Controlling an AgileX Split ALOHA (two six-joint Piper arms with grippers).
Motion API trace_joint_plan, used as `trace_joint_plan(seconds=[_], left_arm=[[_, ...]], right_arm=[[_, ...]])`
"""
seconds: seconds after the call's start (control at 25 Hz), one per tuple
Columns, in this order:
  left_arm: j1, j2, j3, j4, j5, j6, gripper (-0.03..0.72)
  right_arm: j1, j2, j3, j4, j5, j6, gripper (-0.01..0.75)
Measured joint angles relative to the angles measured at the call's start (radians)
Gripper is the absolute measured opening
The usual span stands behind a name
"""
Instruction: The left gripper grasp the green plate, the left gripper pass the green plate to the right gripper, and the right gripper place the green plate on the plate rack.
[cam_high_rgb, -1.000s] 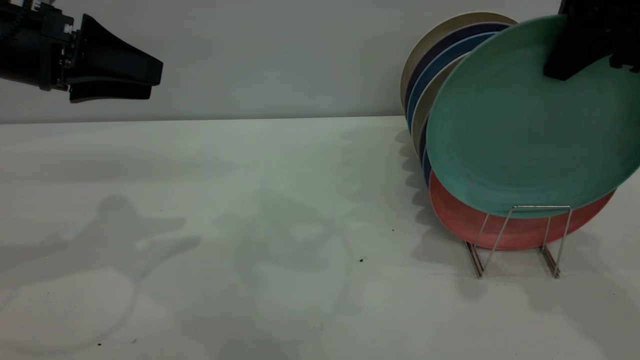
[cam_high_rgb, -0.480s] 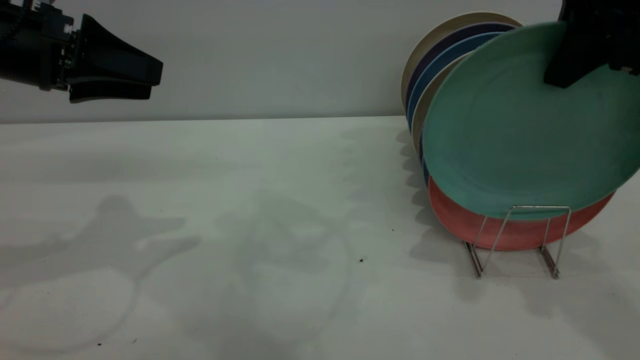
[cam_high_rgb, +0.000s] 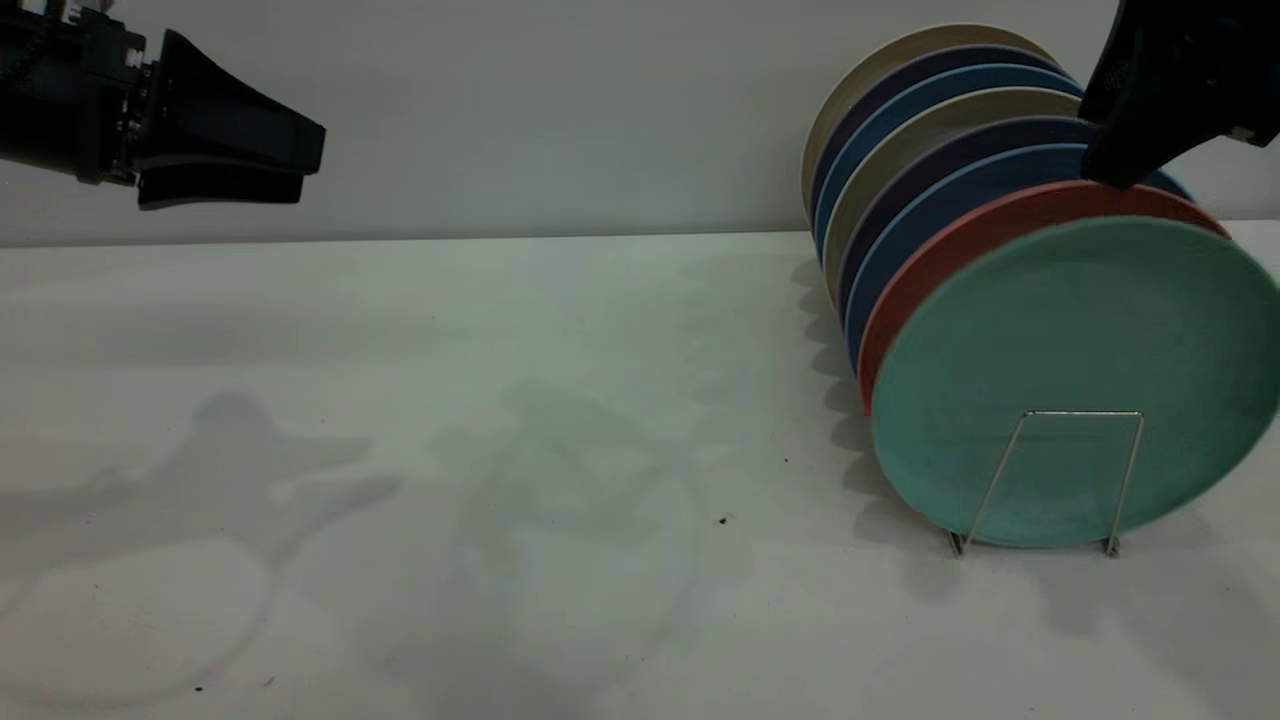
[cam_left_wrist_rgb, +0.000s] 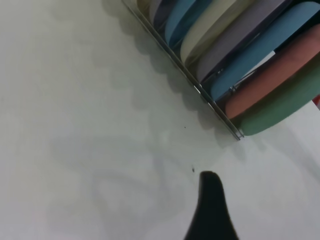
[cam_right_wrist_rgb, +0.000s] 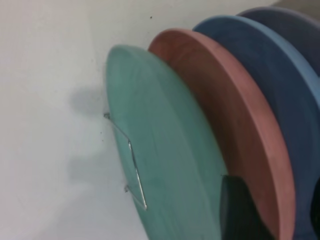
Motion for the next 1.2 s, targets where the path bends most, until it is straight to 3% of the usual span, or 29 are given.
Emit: trace_joint_plan(seconds=[0.24,0.44,0.6,0.72,0.8,0.96,1.2], left_arm=[[0.0,-0.02,0.0,0.033,0.062,-0.071,0.581],[0.0,-0.161,0.0,0.104,0.085,-0.254,0.581],[0.0,-0.34,0.0,0.261,0.102,-0.427,0.581],[0.0,-0.493,0.001,0.378,0.11,-0.549,0.581],[0.0,-0.608,0.001,0.444,0.11,-0.617,0.581],[0.0,-0.82,0.001,0.583,0.115,-0.739,0.581],[0.0,-1.055,0.004,0.85,0.166,-0.976,0.581]], right_arm=[[0.0,-0.112,0.0,0.016,0.094,0.063,0.365],[0.0,-0.319,0.0,0.031,0.263,0.4,0.365],[0.0,-0.516,0.0,0.026,0.399,0.713,0.365],[0.0,-0.625,0.0,0.008,0.531,0.822,0.365],[0.0,-0.691,0.009,-0.009,0.553,0.884,0.365],[0.0,-0.84,0.123,-0.052,0.555,0.987,0.365],[0.0,-1.061,0.421,-0.147,0.555,1.065,0.366]])
